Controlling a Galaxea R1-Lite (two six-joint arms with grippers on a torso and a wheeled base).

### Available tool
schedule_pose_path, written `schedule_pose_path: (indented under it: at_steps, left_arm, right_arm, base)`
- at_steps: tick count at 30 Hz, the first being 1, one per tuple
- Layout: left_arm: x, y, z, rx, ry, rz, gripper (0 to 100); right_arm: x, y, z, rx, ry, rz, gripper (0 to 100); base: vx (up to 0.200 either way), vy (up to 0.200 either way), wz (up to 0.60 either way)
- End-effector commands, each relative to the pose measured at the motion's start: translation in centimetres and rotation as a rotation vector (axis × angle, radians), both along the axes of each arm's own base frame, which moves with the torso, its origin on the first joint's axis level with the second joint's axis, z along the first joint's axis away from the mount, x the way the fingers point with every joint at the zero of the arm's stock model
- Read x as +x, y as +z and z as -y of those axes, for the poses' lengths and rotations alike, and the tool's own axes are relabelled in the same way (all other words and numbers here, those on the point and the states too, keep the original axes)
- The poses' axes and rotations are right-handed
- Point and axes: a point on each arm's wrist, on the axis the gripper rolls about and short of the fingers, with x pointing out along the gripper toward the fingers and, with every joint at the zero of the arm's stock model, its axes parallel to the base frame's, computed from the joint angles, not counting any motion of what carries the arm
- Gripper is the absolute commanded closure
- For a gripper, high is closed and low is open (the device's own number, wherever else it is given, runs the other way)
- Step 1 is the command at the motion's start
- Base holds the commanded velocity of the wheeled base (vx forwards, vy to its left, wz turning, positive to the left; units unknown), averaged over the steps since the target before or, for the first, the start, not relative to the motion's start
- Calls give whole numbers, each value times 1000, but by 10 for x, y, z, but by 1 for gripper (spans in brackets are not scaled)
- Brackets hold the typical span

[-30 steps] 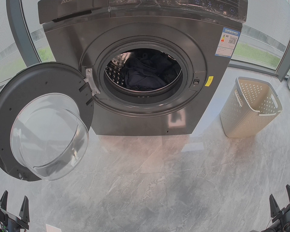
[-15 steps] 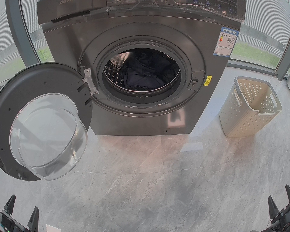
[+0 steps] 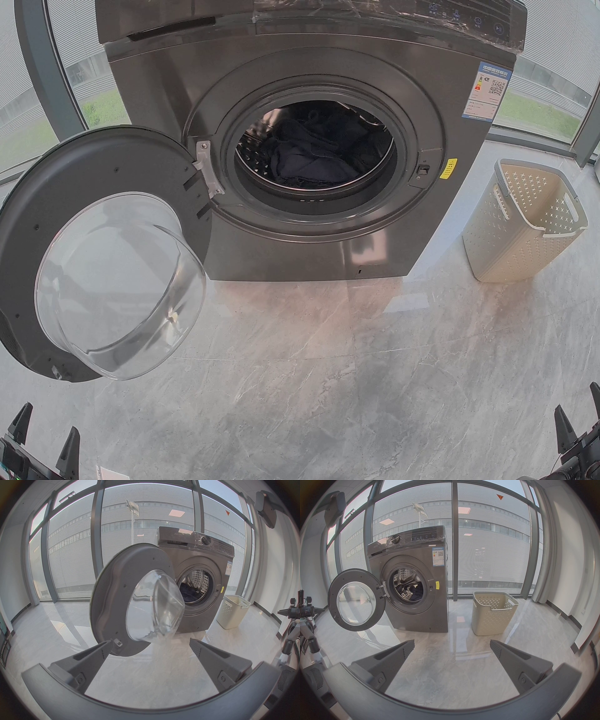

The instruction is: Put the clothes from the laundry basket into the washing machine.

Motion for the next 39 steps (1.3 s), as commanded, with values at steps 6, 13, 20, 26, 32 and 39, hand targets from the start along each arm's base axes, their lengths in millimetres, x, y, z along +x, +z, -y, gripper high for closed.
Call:
schedule_pose_path:
  at_steps: [6,13,20,26,32,39]
  left_arm:
    - [1,-5,0,1,-1,-9,0]
    - [1,-4,0,-1,1,-9,0]
    - [1,-4,0,-1,1,-7,0]
    - [1,-4,0,-3,0,-9,0]
    - [1,-4,0,-1,4,-9,0]
    - [1,-5,0,5,7,-6,0]
  right_arm:
    - [0,-5,0,0,0,-4,0]
    - [0,-5,0,0,0,-4,0]
    - [0,-5,0,0,-1,-4,0]
    - [0,-5,0,0,0,-4,0]
    - [0,-5,0,0,0,-4,0]
    - [0,-5,0,0,0,-4,0]
  base:
    - [-200,0,0]
    - [-114,0,0]
    - [0,114,0]
    - [0,200,0]
    - [0,200,0]
    - [0,143,0]
